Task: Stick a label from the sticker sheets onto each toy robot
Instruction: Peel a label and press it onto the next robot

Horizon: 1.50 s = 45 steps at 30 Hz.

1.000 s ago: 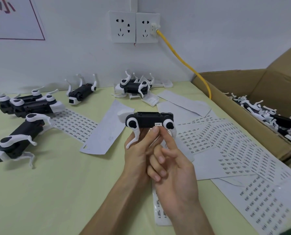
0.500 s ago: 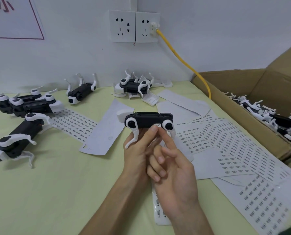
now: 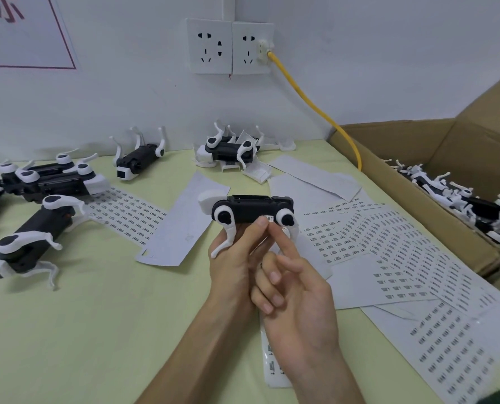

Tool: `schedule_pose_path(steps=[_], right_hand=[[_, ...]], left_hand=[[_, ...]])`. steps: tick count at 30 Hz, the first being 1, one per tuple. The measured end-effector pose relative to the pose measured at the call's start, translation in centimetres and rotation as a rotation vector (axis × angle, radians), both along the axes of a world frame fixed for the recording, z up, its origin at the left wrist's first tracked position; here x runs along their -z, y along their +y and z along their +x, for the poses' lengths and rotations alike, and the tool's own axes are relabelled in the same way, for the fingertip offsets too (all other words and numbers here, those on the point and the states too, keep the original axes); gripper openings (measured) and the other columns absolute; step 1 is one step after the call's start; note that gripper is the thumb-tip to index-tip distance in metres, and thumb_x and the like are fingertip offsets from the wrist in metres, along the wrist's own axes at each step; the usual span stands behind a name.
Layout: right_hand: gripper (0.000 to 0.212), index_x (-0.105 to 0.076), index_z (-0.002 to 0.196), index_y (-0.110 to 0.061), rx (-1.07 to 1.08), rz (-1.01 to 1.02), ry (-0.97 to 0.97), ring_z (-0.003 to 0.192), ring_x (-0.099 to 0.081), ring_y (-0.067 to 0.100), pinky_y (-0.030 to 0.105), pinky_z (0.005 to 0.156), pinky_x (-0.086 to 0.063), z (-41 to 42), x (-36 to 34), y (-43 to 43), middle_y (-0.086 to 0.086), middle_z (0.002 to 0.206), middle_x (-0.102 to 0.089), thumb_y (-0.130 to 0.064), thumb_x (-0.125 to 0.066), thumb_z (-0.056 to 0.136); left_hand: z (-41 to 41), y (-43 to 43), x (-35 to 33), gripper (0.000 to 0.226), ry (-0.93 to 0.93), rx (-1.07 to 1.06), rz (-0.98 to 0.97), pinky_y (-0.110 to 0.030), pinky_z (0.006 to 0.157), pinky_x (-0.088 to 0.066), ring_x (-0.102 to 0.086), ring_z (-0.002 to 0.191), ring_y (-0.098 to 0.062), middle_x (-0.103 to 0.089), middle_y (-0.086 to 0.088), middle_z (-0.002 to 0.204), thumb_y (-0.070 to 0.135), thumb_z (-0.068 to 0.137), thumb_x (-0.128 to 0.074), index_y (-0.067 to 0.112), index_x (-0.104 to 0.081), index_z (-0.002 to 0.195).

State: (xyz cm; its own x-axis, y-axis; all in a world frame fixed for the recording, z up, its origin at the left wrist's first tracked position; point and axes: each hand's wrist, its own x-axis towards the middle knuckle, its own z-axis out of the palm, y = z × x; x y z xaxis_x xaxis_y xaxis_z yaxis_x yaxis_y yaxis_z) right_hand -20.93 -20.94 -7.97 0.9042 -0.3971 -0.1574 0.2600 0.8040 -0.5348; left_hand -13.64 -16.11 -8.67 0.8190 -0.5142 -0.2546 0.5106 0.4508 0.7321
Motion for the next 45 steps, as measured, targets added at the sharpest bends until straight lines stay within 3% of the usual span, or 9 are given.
schedule_pose_path(steps=[12, 16, 21, 23, 28, 35, 38, 42, 45], right_hand=[[0.051, -0.069, 0.130, -0.014, -0.005, 0.014, -0.001, 0.048, -0.025, 0.009, 0.022, 0.042, -0.026, 0.0, -0.1, 0.0, 0.000, 0.065, -0.034, -0.014, -0.056, 0.080], [0.047, -0.072, 0.125, -0.013, 0.005, 0.007, 0.008, 0.049, -0.025, 0.009, 0.022, 0.044, -0.025, 0.0, -0.3, 0.1, 0.000, 0.066, -0.036, -0.015, -0.057, 0.080], [0.046, -0.074, 0.122, -0.011, 0.028, 0.005, 0.034, 0.049, -0.025, 0.009, 0.022, 0.044, -0.025, -0.1, -0.3, 0.2, 0.000, 0.066, -0.037, -0.015, -0.056, 0.080], [0.049, -0.071, 0.125, -0.011, 0.042, -0.018, 0.066, 0.047, -0.027, 0.009, 0.022, 0.043, -0.027, -0.5, -0.3, 0.2, 0.001, 0.065, -0.039, -0.013, -0.056, 0.078], [0.037, -0.080, 0.106, -0.016, 0.004, -0.339, 0.273, 0.047, -0.032, 0.012, 0.023, 0.045, -0.033, -2.6, -0.8, -2.0, 0.004, 0.065, -0.047, -0.008, -0.060, 0.076], [0.024, -0.071, 0.110, -0.038, 0.095, -1.372, 0.651, 0.077, -0.065, 0.013, 0.018, 0.067, -0.045, -1.9, -3.7, -9.9, -0.008, 0.093, -0.071, -0.021, -0.062, 0.096], [0.020, -0.071, 0.111, -0.037, 0.075, -1.387, 0.469, 0.091, -0.067, 0.004, 0.009, 0.072, -0.045, 0.7, -4.8, -10.6, -0.011, 0.102, -0.071, -0.024, -0.064, 0.097], [0.026, -0.068, 0.123, -0.026, -0.078, -1.306, 0.275, 0.104, -0.067, -0.002, 0.023, 0.093, -0.051, 3.8, -4.7, -9.5, -0.007, 0.121, -0.069, -0.024, -0.064, 0.098], [0.023, -0.071, 0.120, -0.017, -0.042, -1.214, 0.195, 0.102, -0.070, 0.012, 0.030, 0.094, -0.055, 4.3, -2.9, -8.7, 0.002, 0.117, -0.072, -0.014, -0.063, 0.098]], left_hand=[[0.1, -0.2, 0.1, 0.024, -0.025, -0.073, 0.026, -0.026, 0.058, -0.056, -0.076, 0.073, -0.020, -0.075, -0.024, 0.115, 0.037, 0.064, -0.093, 0.026, -0.075, 0.076], [0.0, -0.5, 0.1, 0.027, -0.054, -0.120, 0.027, -0.032, 0.070, -0.056, -0.078, 0.094, -0.027, -0.069, -0.020, 0.096, 0.021, 0.081, -0.086, 0.023, -0.066, 0.063], [-0.1, -0.6, 0.0, 0.035, -0.039, -0.150, 0.047, -0.043, 0.085, -0.054, -0.072, 0.078, -0.030, -0.060, -0.027, 0.093, 0.017, 0.085, -0.084, 0.019, -0.058, 0.061], [-0.1, -0.7, -0.2, 0.030, -0.042, -0.159, 0.044, -0.047, 0.093, -0.057, -0.076, 0.090, -0.032, -0.066, -0.031, 0.098, 0.014, 0.087, -0.081, 0.022, -0.066, 0.062], [0.3, -0.8, -0.1, 0.008, -0.122, -0.213, -0.021, -0.024, 0.083, -0.059, -0.076, 0.096, -0.023, -0.075, -0.011, 0.094, 0.009, 0.093, -0.072, 0.013, -0.078, 0.089], [0.6, -1.0, -0.1, 0.027, -0.109, -0.238, -0.046, -0.023, 0.081, -0.060, -0.076, 0.090, -0.020, -0.077, -0.007, 0.096, 0.007, 0.095, -0.070, 0.023, -0.085, 0.080], [0.5, -1.0, 0.0, 0.026, -0.110, -0.230, -0.058, -0.026, 0.084, -0.060, -0.075, 0.090, -0.021, -0.076, -0.009, 0.098, 0.007, 0.095, -0.070, 0.023, -0.085, 0.081], [0.4, -0.9, -0.1, 0.017, -0.109, -0.214, -0.079, -0.034, 0.094, -0.060, -0.074, 0.092, -0.023, -0.077, -0.012, 0.102, 0.007, 0.095, -0.070, 0.016, -0.083, 0.089], [0.6, -0.8, 0.1, 0.010, -0.115, -0.207, -0.089, -0.034, 0.094, -0.061, -0.074, 0.095, -0.024, -0.077, -0.015, 0.105, 0.008, 0.094, -0.071, 0.011, -0.080, 0.097]])
